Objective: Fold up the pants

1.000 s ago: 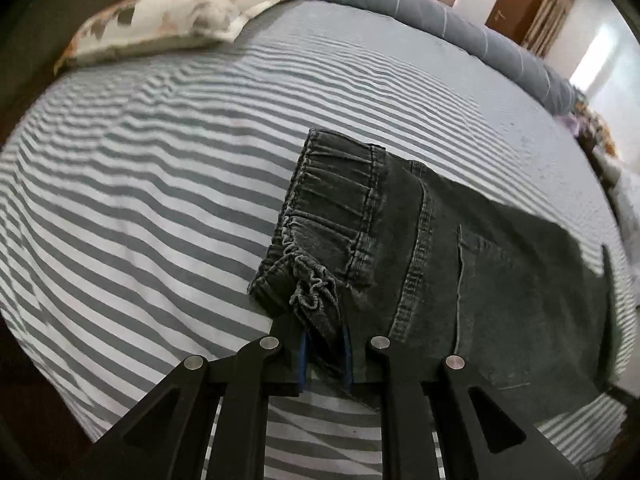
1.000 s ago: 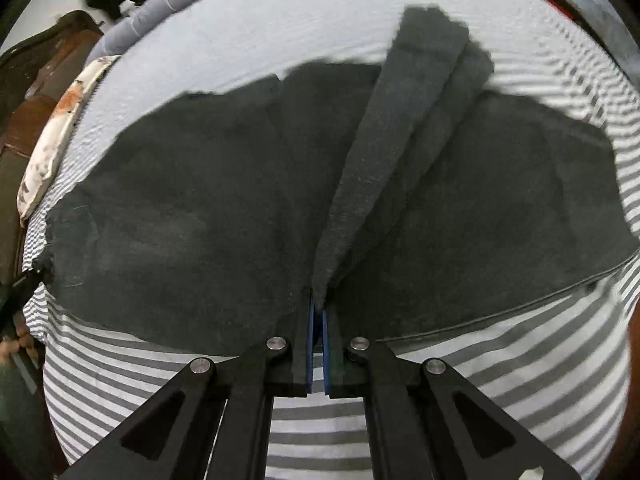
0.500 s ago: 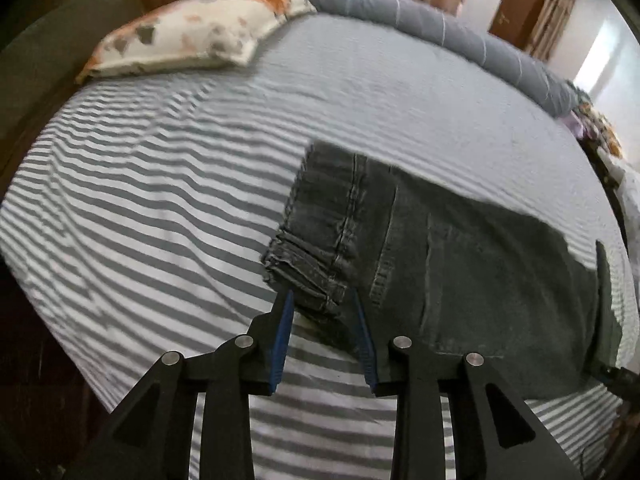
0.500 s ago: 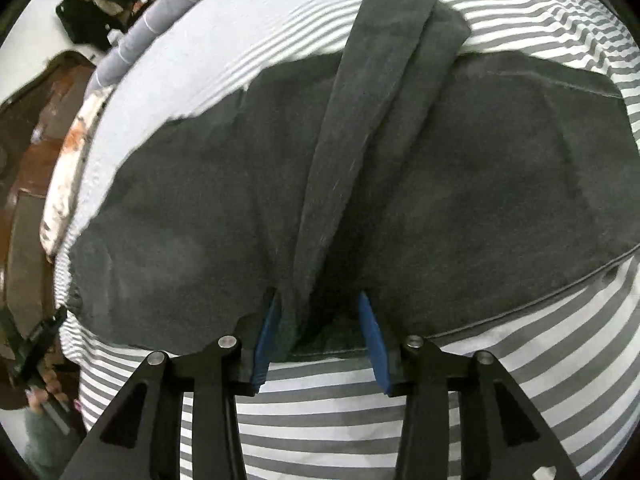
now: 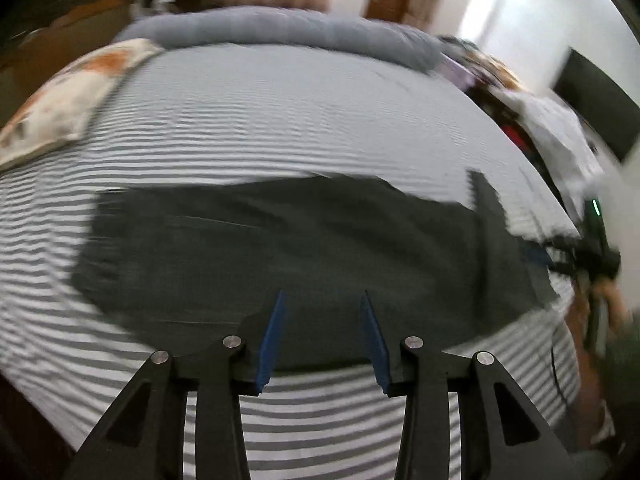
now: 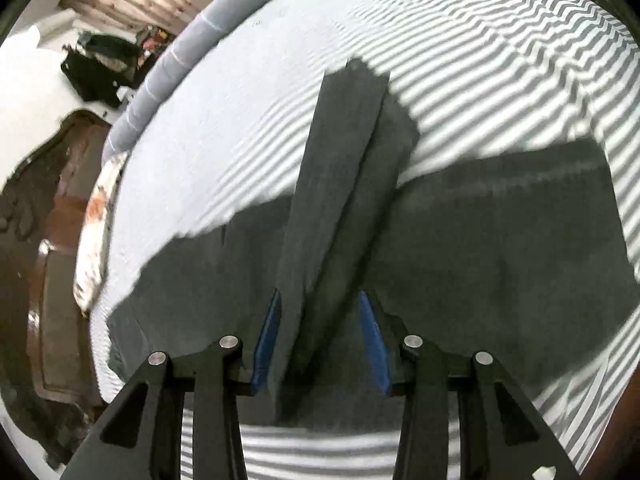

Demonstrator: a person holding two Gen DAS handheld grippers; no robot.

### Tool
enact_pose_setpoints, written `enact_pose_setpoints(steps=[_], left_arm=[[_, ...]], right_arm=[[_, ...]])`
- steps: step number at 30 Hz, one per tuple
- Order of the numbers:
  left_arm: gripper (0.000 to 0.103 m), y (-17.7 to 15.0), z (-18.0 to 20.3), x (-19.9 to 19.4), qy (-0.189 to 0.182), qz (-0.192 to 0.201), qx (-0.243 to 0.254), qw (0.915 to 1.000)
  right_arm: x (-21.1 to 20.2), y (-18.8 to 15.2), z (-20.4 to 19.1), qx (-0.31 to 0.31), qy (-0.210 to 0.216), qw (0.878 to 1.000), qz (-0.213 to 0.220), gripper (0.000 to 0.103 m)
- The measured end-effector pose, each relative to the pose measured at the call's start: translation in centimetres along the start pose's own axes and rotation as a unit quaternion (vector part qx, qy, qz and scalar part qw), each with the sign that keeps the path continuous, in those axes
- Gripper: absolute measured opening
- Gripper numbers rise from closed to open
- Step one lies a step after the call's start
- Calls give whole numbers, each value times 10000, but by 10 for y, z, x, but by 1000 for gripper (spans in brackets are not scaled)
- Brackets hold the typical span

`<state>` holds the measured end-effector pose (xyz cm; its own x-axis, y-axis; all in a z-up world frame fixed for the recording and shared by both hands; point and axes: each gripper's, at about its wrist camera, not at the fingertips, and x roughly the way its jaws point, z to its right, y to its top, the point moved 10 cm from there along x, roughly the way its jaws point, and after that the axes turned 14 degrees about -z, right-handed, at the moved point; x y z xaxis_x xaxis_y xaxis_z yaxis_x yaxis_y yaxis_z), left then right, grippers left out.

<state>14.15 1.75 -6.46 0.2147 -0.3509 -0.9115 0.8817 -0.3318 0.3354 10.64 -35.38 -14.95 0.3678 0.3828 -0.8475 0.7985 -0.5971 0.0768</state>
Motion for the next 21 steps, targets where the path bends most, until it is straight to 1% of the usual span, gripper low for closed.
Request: enact_pose_setpoints(steps=[3, 5, 6, 8, 10, 12, 16, 21], left_arm=[[41, -4, 56, 29, -229, -224, 363, 9988], [41, -7, 83, 44, -377, -381, 534, 9971], [41, -10, 101, 54, -454, -493, 671, 9955], [41, -17, 122, 67, -554, -657, 846, 9927], [41, -24, 146, 82, -575, -788, 1069, 9895], [41, -29, 163, 96, -563, -904, 1220, 9868], [41, -37, 186, 123, -581, -1200, 1358, 9817], [41, -32, 208, 143, -551, -1261, 1519, 9788]], right_arm=[[-8, 25, 3, 136, 256, 9995, 92, 38], [-10, 40, 8, 230, 300, 9992, 118, 38], [-8, 50, 8, 241, 335, 9991, 73, 38], [-4, 60, 14, 244, 326, 9992, 5, 36], [2, 70, 18, 202, 287, 9993, -99, 35], [10, 79, 21, 204, 254, 9993, -175, 35], [19, 92, 28, 251, 295, 9989, -256, 34], [28, 114, 40, 335, 376, 9984, -276, 34]])
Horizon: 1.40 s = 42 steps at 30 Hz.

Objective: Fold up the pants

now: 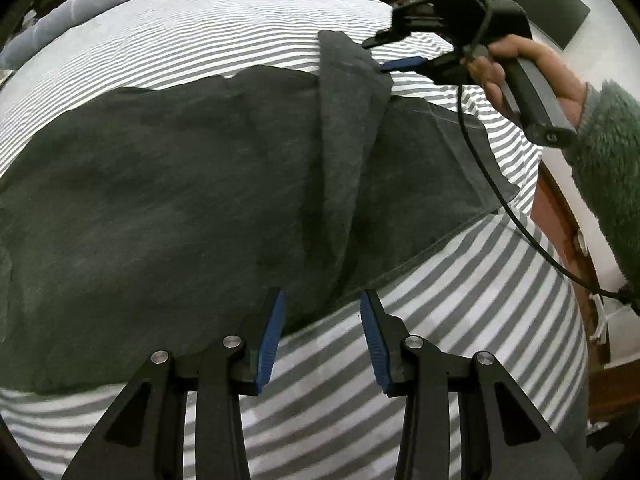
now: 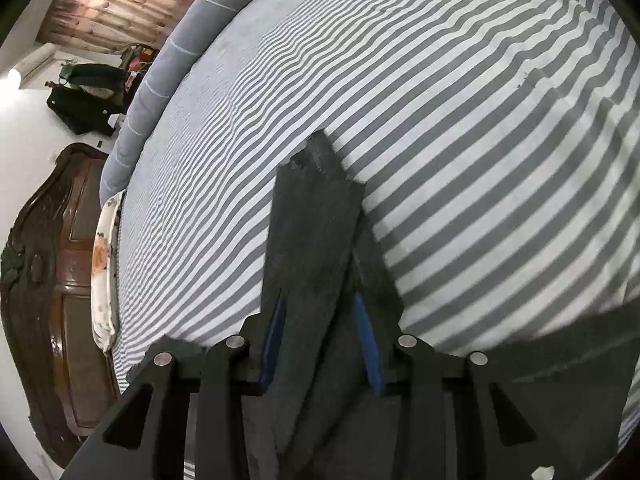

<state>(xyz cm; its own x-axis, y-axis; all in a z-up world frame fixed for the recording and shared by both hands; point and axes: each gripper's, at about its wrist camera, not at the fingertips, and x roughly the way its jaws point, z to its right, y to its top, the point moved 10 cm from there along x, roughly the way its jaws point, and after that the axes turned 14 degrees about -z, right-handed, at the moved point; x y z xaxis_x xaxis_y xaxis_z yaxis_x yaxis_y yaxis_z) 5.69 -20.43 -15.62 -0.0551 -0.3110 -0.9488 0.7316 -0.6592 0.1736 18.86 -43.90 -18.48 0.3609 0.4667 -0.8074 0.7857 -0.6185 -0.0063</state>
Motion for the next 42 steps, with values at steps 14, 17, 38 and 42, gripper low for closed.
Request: enact_pose_setpoints(steps=[14, 17, 38, 42], left_arm=[[12, 30, 2, 29, 6, 114, -98, 9999], [11, 32, 4, 28, 59, 166, -48, 9998], [11, 29, -1, 31, 88, 92, -74, 9999], [9, 30, 2, 28, 185, 140, 26, 9997]], right_arm=[[13, 39, -16, -191, 289, 9994, -47, 8], [15, 39, -19, -255, 112, 9996, -16, 9], [-3, 50, -24, -405, 285, 9984, 281, 3], [-45, 35, -25, -482, 259, 9968, 578, 3]])
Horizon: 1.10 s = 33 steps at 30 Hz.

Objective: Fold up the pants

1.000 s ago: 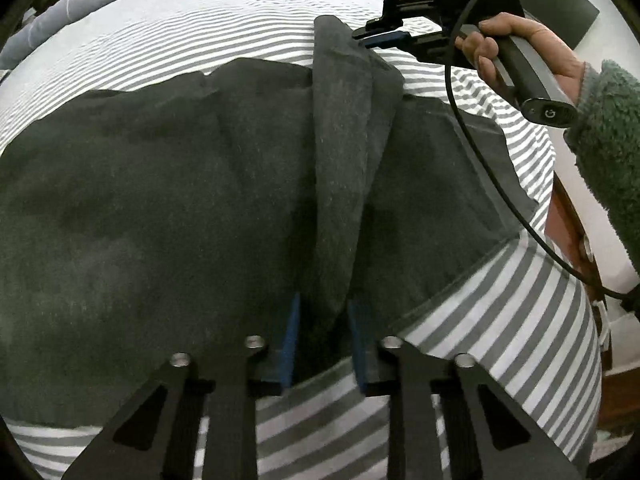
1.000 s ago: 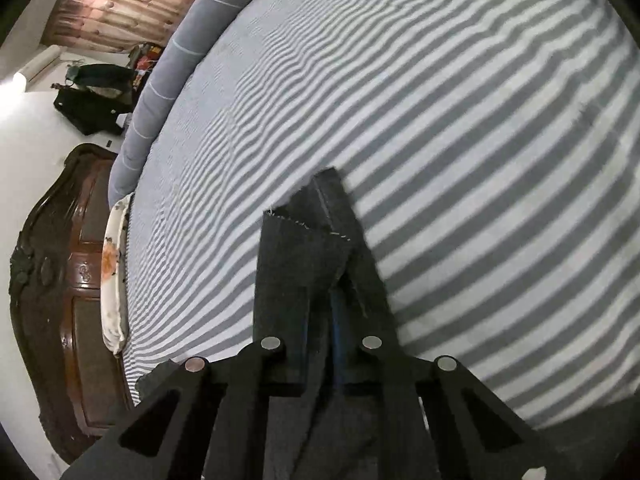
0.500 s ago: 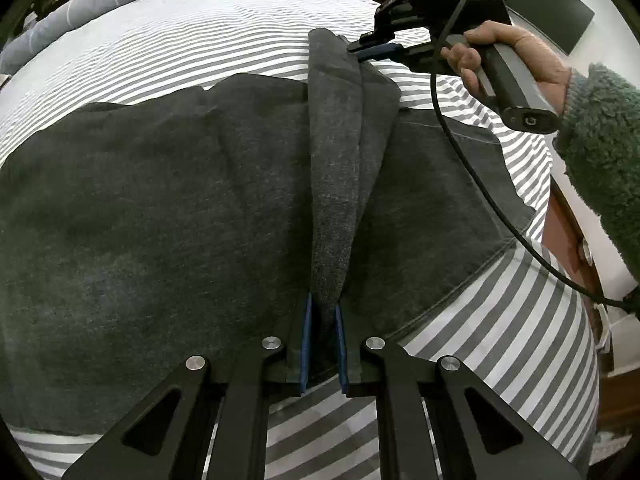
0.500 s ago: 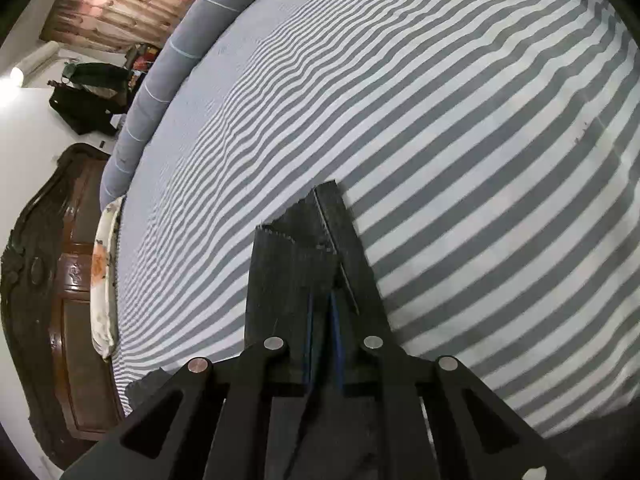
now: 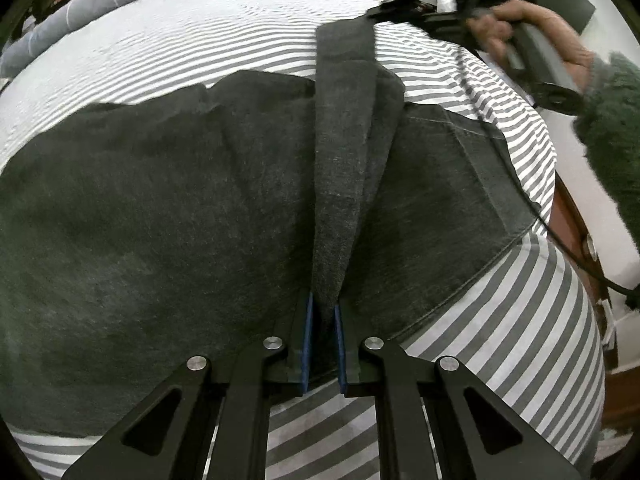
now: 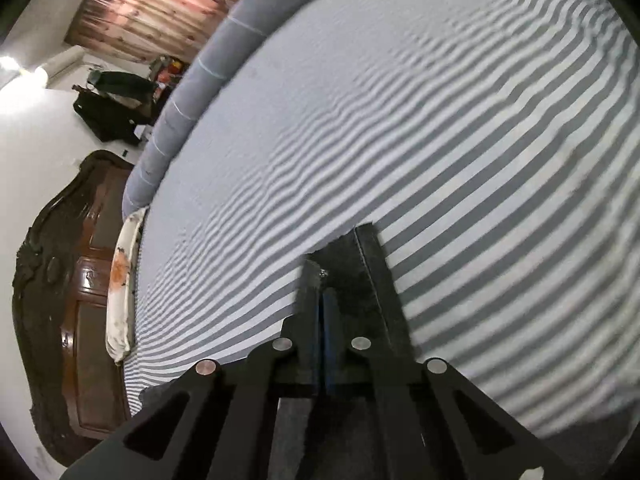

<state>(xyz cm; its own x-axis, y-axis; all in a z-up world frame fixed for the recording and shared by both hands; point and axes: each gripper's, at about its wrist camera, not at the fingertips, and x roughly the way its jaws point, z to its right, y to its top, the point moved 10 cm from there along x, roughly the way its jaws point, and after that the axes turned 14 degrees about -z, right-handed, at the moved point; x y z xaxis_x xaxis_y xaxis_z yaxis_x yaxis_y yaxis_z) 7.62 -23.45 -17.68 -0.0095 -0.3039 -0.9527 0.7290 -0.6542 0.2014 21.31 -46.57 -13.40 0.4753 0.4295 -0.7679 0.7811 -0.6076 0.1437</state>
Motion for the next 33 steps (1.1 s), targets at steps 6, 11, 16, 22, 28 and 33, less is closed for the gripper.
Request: enact_pose_setpoints(steps=[6, 11, 16, 22, 28, 33], left_arm=[[7, -1, 9, -7, 56, 76, 167, 9998], [7, -5, 21, -12, 177, 145, 495, 9985], [7, -4, 30, -12, 351, 132, 847, 9957], [7, -11, 30, 2, 530, -84, 1133, 9921], [7, -24, 38, 13, 422, -306, 1405, 9887], [7, -30, 48, 23, 353, -440, 1520, 9868]], right_arm=[[-74, -40, 20, 162, -106, 9988, 445, 2], [-125, -86, 56, 579, -236, 9950, 773, 2], [-156, -145, 97, 1058, -399, 9891, 940, 2], [-134, -198, 141, 1587, -730, 9829, 589, 2], [-115, -204, 159, 1731, -1096, 9777, 470, 2], [-97, -205, 172, 1795, -1476, 9724, 216, 2]])
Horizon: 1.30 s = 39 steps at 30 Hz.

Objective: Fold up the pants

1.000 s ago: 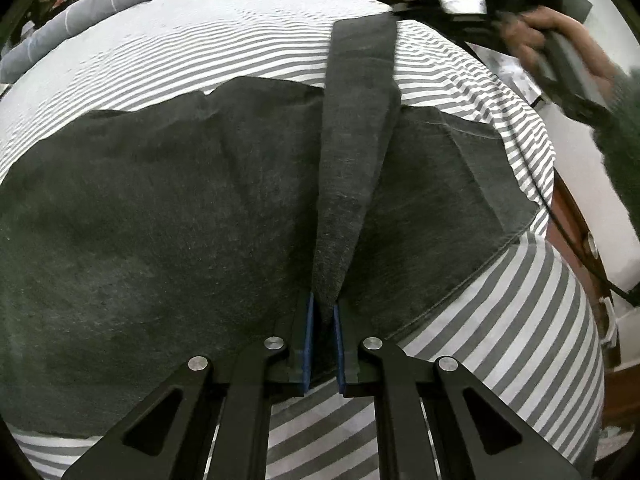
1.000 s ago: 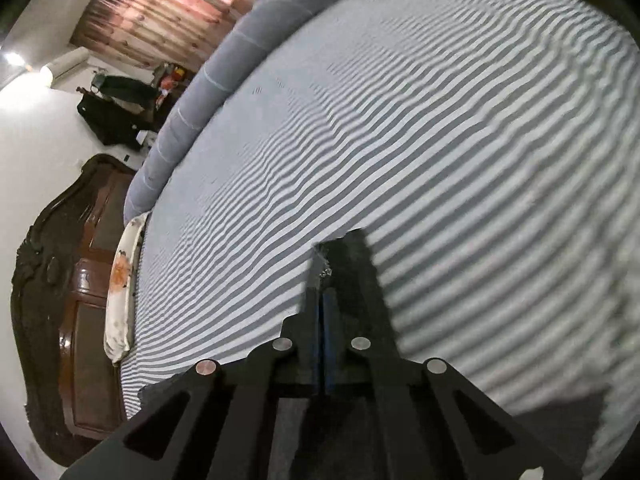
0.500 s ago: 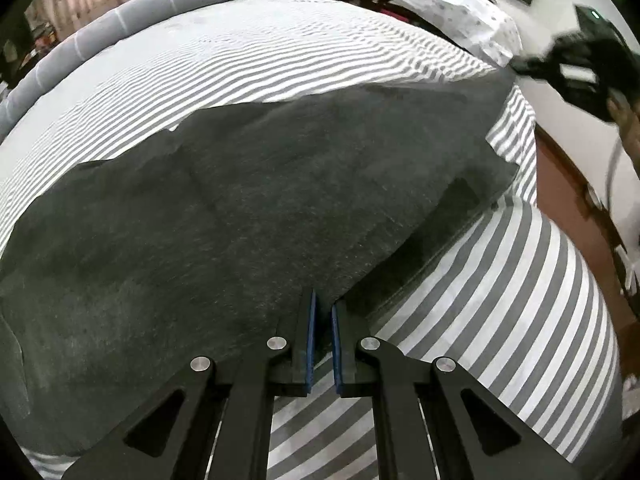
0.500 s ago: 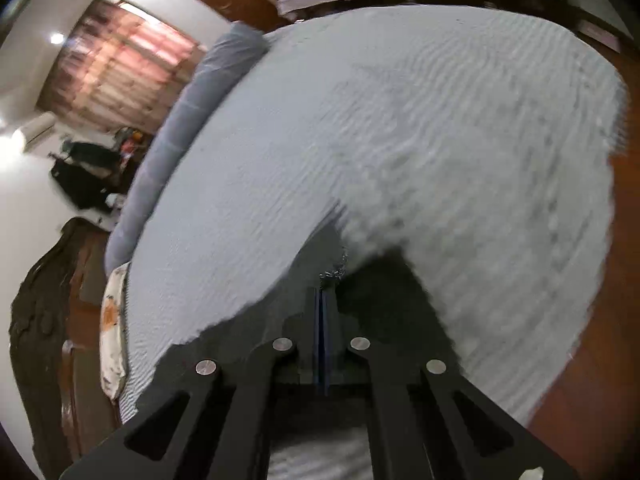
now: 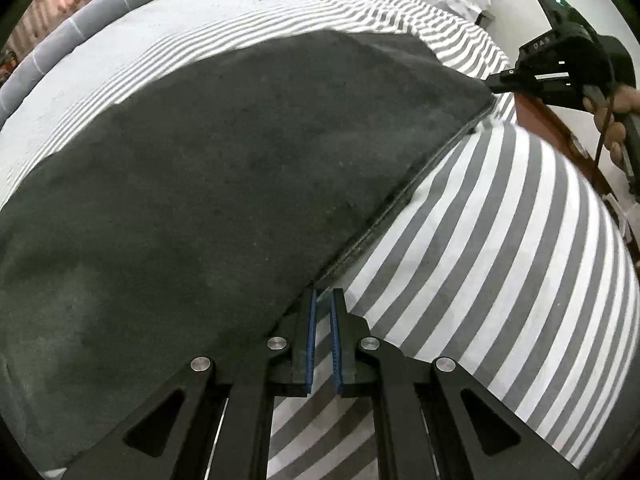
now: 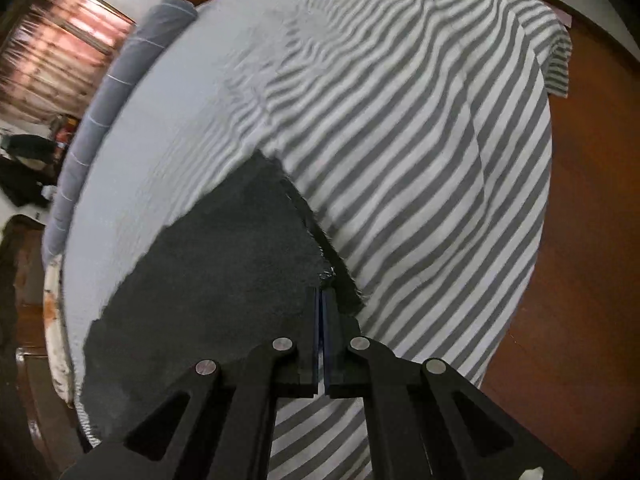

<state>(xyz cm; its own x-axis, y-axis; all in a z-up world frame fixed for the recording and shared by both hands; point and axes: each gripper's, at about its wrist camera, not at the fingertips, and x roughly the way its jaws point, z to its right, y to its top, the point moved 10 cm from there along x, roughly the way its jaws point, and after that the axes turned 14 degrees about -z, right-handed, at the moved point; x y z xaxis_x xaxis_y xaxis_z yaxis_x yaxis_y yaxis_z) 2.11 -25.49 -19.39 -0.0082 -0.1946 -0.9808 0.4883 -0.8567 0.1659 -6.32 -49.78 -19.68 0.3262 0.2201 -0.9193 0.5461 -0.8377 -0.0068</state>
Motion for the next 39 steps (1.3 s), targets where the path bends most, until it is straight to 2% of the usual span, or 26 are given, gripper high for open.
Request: enact_pose_setpoints(steps=[4, 5, 8, 10, 13, 16, 19, 20, 21, 27, 29, 30, 34, 39], left_arm=[[7, 1, -5, -7, -327, 37, -319, 9989], [9, -1, -10, -11, -387, 78, -414, 9984], [9, -5, -30, -30, -667, 256, -832, 9940], [9, -10, -53, -45, -767, 423, -1177, 9892], [11, -19, -94, -65, -638, 719, -1650, 9816], [14, -29, -147, -79, -308, 928, -2226, 9700], [14, -35, -198, -85, -103, 1000, -2795, 9549], [14, -36, -211, -86, -48, 1028, -2937, 9503], [14, -36, -225, -88, 41, 1055, -3077, 9456], [14, -33, -261, -83, 237, 996, -3356, 9364], [14, -32, -267, -77, 218, 960, -3416, 9347], [14, -33, -272, -73, 209, 939, -3458, 9334], [14, -40, -281, -59, 63, 810, -3525, 9323], [14, -48, -272, -52, -61, 892, -3487, 9330]], right_arm=[[16, -7, 1, 161, 42, 9992, -357, 7], [15, -7, 1, 251, 39, 9989, -386, 14], [1, -4, 2, 381, -56, 9991, -204, 31], [-19, 2, -4, 236, -249, 9994, 78, 31], [-51, 15, -34, -121, -303, 9984, 471, 31], [-57, 26, -86, -691, -34, 9968, 389, 31], [-38, 23, -173, -1614, 336, 9863, -32, 31], [-32, 18, -189, -1807, 393, 9826, -151, 31], [-18, 12, -224, -2130, 536, 9748, -388, 31], [61, -20, -359, -3087, 722, 9385, -1365, 31], [79, -35, -386, -3201, 782, 9304, -1604, 31], [98, -42, -404, -3273, 792, 9232, -1854, 31], [146, -62, -433, -3333, 646, 9110, -2343, 31], [187, -76, -444, -3308, 609, 8997, -2782, 31]])
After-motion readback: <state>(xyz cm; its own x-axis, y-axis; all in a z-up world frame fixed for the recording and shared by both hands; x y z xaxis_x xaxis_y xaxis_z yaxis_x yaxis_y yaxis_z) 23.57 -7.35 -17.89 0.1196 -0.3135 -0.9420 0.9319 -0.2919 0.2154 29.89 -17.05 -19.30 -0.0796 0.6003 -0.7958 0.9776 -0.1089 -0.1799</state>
